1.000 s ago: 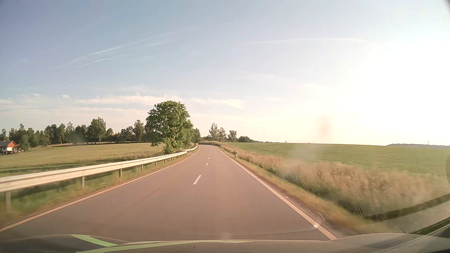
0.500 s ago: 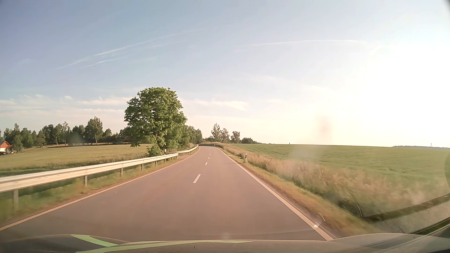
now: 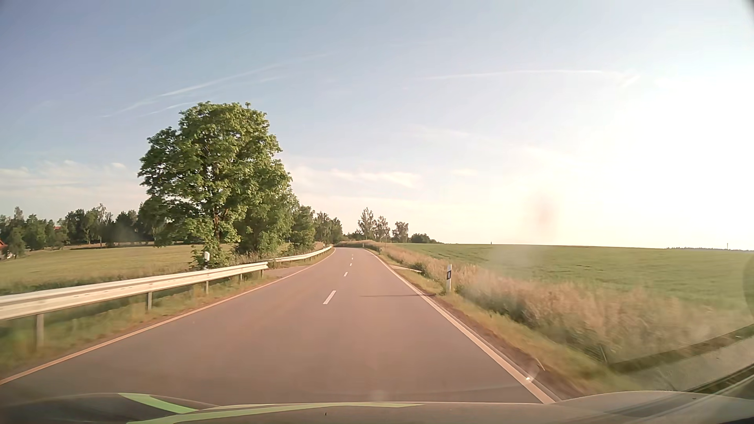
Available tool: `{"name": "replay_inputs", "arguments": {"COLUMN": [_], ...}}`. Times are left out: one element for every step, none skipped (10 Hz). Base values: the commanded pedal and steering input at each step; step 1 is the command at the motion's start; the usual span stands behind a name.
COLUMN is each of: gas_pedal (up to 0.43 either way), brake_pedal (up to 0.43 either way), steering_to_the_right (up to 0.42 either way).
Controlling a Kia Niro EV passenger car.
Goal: Follow the waypoints while adhering to traffic rules and regulations
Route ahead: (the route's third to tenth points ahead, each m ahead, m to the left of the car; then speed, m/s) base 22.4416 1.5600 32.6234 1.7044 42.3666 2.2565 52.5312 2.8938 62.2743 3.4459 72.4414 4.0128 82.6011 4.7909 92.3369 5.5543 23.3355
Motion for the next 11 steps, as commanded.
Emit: {"name": "replay_inputs", "arguments": {"gas_pedal": [0.0,0.0,0.0,0.0,0.0,0.0,0.0,0.0,0.0,0.0,0.0], "brake_pedal": [0.0,0.0,0.0,0.0,0.0,0.0,0.0,0.0,0.0,0.0,0.0], "steering_to_the_right": [-0.007,-0.006,-0.006,-0.007,-0.006,-0.006,-0.005,-0.005,-0.005,-0.005,-0.005]}}
